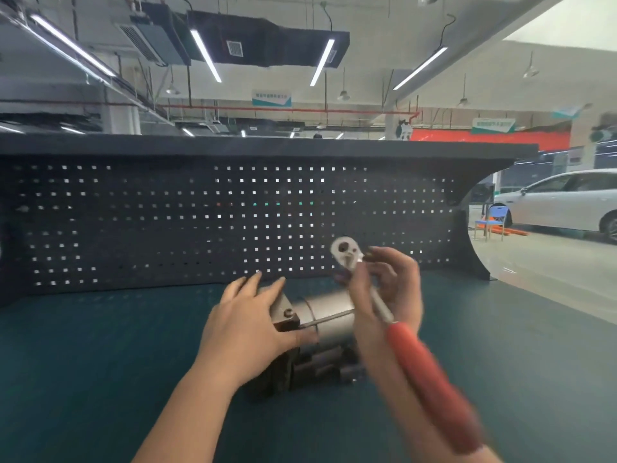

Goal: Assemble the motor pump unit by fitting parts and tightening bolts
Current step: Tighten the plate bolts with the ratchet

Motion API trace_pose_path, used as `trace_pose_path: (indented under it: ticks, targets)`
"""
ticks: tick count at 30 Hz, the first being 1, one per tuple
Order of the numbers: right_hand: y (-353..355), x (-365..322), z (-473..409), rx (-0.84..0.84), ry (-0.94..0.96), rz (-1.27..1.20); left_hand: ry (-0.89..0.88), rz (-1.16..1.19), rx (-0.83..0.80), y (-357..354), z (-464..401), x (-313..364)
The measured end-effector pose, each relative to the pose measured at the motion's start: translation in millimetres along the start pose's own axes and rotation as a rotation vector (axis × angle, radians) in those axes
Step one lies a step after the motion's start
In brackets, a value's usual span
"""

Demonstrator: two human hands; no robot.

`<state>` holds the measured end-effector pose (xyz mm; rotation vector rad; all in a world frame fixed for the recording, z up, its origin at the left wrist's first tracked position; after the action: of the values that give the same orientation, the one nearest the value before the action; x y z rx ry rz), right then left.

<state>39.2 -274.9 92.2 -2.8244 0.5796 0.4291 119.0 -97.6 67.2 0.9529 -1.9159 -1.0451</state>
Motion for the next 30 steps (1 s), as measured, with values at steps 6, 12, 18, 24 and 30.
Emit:
trace_pose_path:
  ticks: [6, 12, 18, 24, 30]
  targets:
    - [86.5, 102.0, -6.7, -0.341, -0.304, 0.453, -0.027, 0.015, 0.114, 10.5, 6.8, 3.9]
    - [73.7, 174.6, 28.9, -1.218, -0.572, 0.689, -0.038, -0.078, 0.149, 6.0, 32.9, 7.9]
    - [50.3, 189.7, 42.4, -1.583, -0.511, 0.894, -0.138, -0.183, 0.216, 1.7, 50.5, 12.7]
    - [38.3, 173.4, 18.7, -1.453, -0.317, 0.837, -0.244, -0.196, 0.330, -2.8, 61.2, 3.7]
    - [-8.3, 67.8, 3.7, -1.443, -0.210, 0.468, -0.226, -0.130, 0.287, 1.2, 60.4, 0.6]
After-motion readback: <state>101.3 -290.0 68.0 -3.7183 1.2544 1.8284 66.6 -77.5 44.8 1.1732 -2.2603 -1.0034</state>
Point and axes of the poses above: each hand's wrist, its own z-axis away from the middle knuckle, its own y-axis out of the back of the hand, x = y × z, the point moved 7 cm from there along -z, towards the middle knuckle, and after that the axes turned 12 degrees about -x, right-handed, at the moved point
